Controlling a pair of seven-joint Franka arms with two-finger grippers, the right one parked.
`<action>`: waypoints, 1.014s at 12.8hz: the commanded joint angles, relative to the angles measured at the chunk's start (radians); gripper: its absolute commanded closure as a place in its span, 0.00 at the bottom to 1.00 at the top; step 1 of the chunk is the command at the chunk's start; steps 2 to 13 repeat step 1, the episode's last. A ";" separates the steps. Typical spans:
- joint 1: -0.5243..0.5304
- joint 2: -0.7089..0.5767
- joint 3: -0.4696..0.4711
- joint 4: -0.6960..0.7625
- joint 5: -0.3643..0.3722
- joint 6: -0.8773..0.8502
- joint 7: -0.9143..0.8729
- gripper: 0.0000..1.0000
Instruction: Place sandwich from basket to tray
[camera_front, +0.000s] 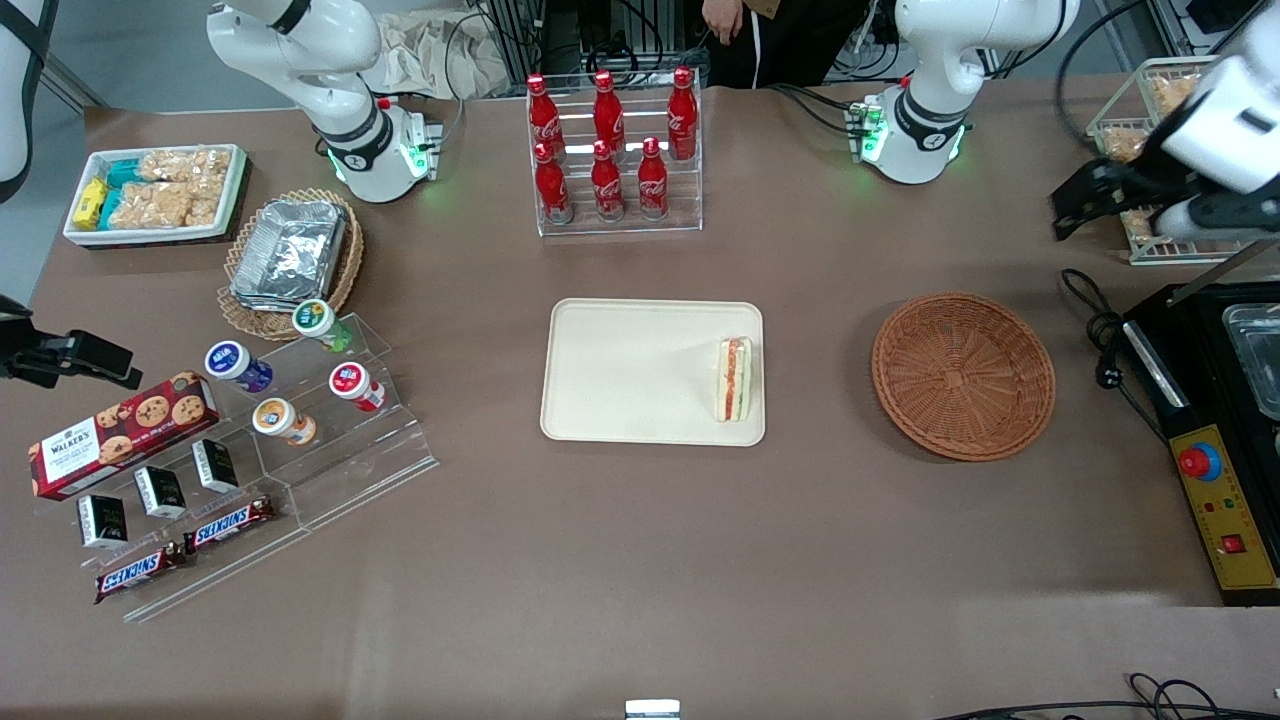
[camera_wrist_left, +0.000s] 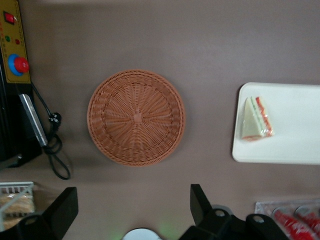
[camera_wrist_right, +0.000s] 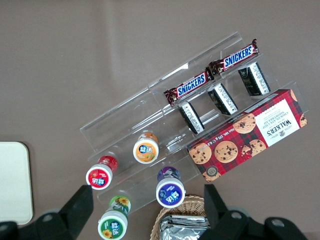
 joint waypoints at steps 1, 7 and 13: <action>-0.011 0.005 -0.025 0.009 -0.004 -0.007 0.030 0.00; -0.011 0.005 -0.025 0.009 -0.004 -0.007 0.030 0.00; -0.011 0.005 -0.025 0.009 -0.004 -0.007 0.030 0.00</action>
